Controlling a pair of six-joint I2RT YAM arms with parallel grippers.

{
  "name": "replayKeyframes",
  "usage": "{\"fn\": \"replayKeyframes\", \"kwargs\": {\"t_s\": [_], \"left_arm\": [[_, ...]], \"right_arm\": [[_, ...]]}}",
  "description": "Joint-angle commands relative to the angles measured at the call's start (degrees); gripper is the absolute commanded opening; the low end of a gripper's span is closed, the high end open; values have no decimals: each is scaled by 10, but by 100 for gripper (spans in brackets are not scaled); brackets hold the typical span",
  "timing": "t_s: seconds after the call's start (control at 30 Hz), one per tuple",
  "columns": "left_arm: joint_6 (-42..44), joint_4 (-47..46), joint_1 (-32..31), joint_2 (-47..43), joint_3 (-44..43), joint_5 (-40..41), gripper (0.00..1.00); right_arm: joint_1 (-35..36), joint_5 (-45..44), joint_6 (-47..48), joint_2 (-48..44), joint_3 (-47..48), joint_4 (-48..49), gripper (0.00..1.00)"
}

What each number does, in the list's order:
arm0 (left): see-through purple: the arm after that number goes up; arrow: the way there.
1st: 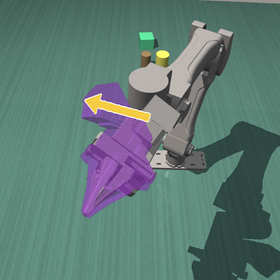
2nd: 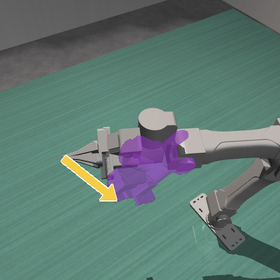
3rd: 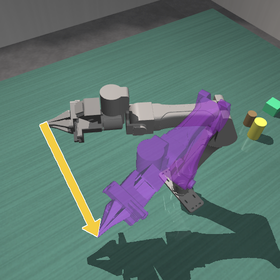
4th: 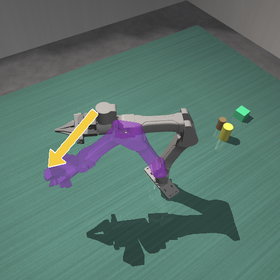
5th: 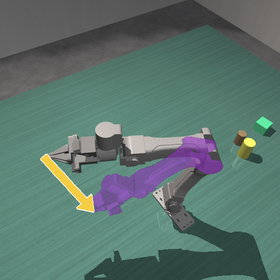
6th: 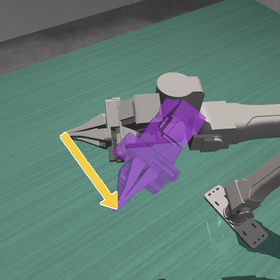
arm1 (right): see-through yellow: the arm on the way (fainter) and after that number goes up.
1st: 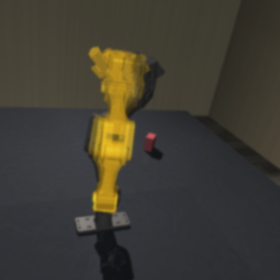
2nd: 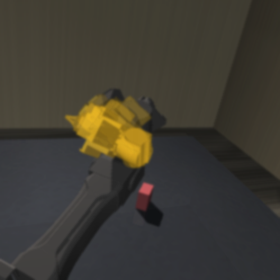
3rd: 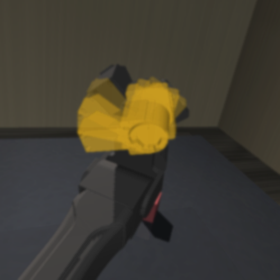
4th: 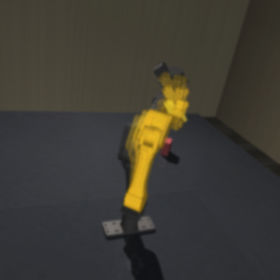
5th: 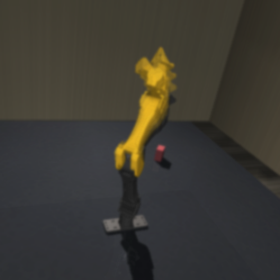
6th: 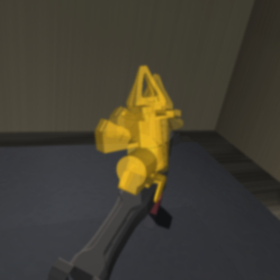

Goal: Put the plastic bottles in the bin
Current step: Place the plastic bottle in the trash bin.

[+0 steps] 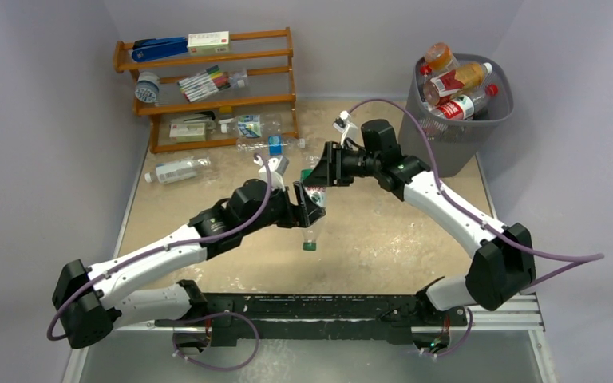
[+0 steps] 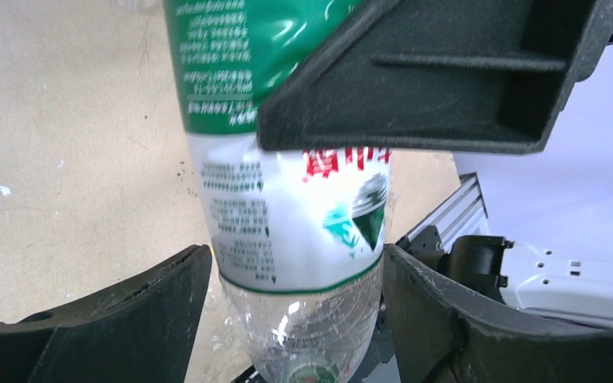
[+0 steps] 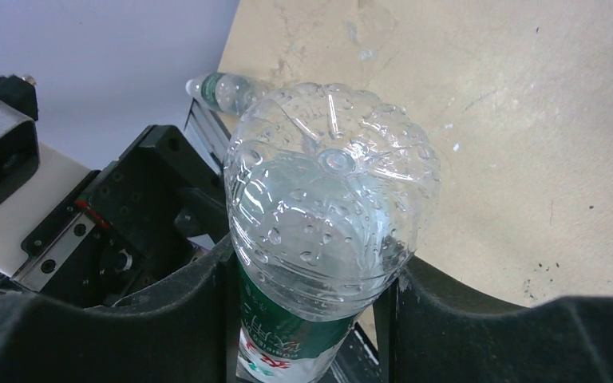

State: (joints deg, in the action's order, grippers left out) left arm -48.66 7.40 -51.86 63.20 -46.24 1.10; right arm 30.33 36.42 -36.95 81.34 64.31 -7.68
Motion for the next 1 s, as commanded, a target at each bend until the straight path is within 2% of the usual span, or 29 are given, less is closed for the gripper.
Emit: {"fn": "replayKeyframes", "kwargs": {"t_s": [0.0, 0.17, 0.5, 0.7, 0.97], "left_arm": [[18, 23, -1, -61, -36, 50, 77], [21, 76, -1, -91, -62, 71, 80], [23, 122, -1, -148, -43, 98, 82], [24, 133, 0, -160, -36, 103, 82], [38, 155, 0, -179, -34, 113, 83]], "right_arm": [[-17, -36, 34, -21, 105, -54, 43], [-81, -36, 69, -3, 197, -114, 42], [-276, -38, 106, 25, 438, -212, 41], [-325, -144, 109, 42, 551, -228, 42], [-381, -299, 112, 29, 571, -210, 44]]}}
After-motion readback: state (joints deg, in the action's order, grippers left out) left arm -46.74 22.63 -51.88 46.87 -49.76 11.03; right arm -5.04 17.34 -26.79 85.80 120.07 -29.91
